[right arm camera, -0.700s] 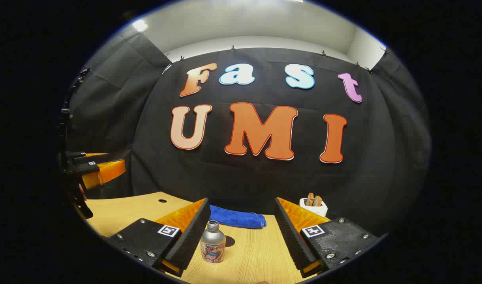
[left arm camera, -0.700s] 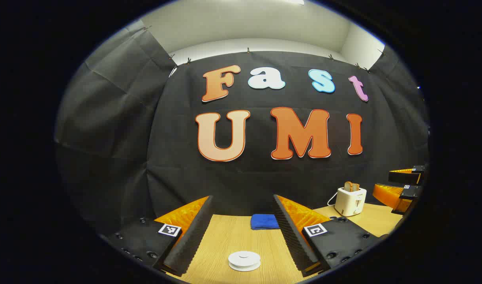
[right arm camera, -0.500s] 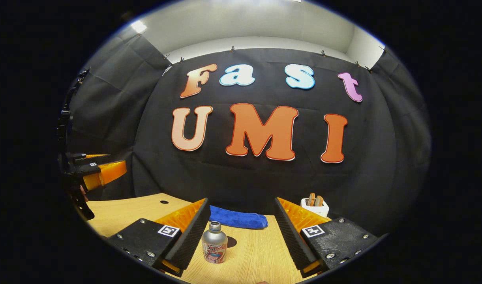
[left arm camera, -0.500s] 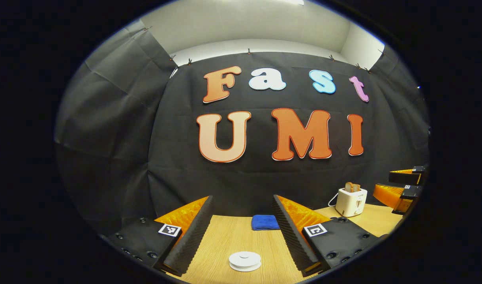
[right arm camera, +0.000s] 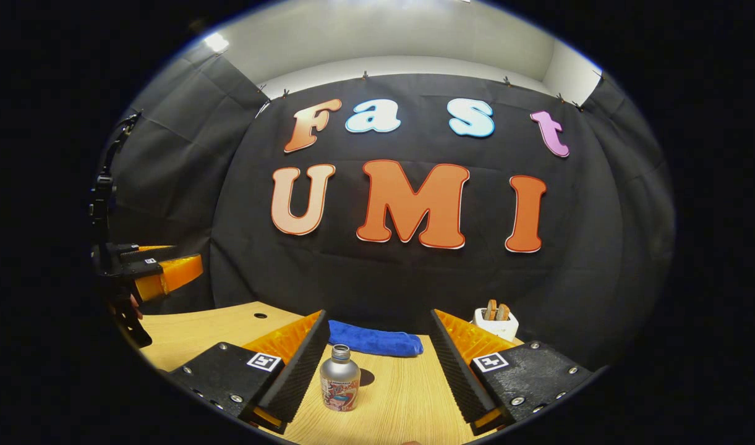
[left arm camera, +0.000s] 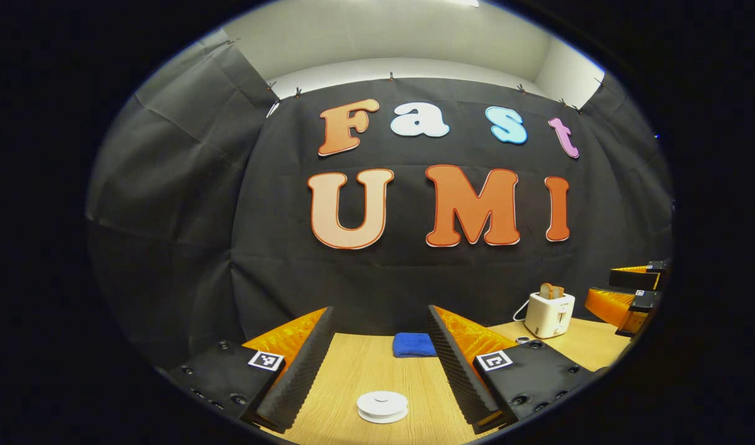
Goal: Open the teacup lid with one hand, grasp the water bottle and pour water into the teacup with the other hand; after pouring, place the water bottle on the coaster and then close the teacup lid.
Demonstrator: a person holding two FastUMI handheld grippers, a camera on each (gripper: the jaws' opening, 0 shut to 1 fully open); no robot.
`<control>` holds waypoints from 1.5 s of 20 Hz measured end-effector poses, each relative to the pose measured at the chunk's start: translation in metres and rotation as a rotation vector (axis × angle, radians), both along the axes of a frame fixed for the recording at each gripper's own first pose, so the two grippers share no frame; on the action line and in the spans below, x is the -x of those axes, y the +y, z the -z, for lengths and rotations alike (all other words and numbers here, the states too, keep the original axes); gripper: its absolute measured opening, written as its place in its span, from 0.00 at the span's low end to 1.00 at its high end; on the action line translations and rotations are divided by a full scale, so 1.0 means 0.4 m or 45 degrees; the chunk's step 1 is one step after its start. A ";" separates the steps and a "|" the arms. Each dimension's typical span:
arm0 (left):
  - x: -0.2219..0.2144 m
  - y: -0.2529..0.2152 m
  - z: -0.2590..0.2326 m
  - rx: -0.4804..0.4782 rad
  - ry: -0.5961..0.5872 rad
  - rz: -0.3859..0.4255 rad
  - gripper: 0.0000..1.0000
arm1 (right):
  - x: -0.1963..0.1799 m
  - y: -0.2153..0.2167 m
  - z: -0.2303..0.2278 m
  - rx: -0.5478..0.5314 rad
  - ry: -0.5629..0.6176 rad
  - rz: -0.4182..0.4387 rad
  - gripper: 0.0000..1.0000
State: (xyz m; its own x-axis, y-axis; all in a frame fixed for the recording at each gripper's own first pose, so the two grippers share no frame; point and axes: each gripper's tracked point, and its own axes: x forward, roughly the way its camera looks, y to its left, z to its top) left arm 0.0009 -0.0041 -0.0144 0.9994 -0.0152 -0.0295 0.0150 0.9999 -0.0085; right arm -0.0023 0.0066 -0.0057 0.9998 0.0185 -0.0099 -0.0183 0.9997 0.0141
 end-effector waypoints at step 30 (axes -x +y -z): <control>-0.096 -0.014 0.425 -0.021 0.422 0.101 0.98 | -0.104 0.126 0.404 0.049 0.437 -0.176 0.98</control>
State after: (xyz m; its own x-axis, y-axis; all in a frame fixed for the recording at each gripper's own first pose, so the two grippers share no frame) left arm 0.0391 -0.0097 -0.1843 0.9312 -0.0894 -0.3533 0.0919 0.9957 -0.0097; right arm 0.0392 0.0572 -0.1671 0.9261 0.1463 -0.3478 -0.1540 0.9881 0.0056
